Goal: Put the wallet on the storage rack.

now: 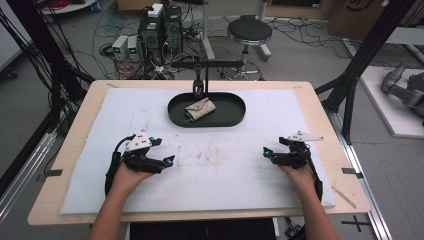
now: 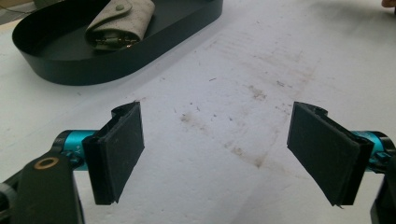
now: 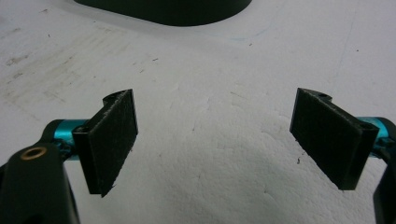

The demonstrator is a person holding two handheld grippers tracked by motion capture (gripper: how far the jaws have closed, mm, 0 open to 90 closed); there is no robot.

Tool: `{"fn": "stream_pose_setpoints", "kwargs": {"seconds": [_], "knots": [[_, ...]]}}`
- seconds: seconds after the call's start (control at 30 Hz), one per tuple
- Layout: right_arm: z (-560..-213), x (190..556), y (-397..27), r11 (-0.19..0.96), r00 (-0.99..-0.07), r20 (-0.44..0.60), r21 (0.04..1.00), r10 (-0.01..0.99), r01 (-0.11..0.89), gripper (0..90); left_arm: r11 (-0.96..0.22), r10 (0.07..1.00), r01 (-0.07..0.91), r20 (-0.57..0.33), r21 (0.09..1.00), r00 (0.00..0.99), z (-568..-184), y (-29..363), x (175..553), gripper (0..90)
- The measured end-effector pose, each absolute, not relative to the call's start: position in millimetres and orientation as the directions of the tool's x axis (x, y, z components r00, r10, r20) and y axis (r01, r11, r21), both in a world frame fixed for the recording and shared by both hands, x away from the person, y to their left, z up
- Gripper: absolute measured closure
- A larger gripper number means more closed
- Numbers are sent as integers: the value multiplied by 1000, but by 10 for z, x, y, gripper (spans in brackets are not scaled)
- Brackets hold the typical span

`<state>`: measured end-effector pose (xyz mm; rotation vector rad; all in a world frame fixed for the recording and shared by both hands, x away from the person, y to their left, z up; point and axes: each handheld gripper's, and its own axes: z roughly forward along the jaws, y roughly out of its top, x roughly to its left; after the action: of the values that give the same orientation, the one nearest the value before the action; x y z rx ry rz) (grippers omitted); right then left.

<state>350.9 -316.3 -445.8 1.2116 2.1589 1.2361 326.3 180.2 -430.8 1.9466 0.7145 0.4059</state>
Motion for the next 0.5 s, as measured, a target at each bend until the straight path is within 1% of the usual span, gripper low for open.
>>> {"fn": "stream_pose_setpoints", "kwargs": {"seconds": [0.23, 0.5], "knots": [[-4471, 3524, -3151, 246, -560, 91, 832, 823, 497, 154, -360, 640, 317, -15, 877, 768, -4355, 1788, 3266, 187], [-4465, 3516, -3149, 250, -558, 85, 831, 825, 497, 154, -346, 651, 323, -22, 881, 759, -4368, 1801, 3257, 187]]}}
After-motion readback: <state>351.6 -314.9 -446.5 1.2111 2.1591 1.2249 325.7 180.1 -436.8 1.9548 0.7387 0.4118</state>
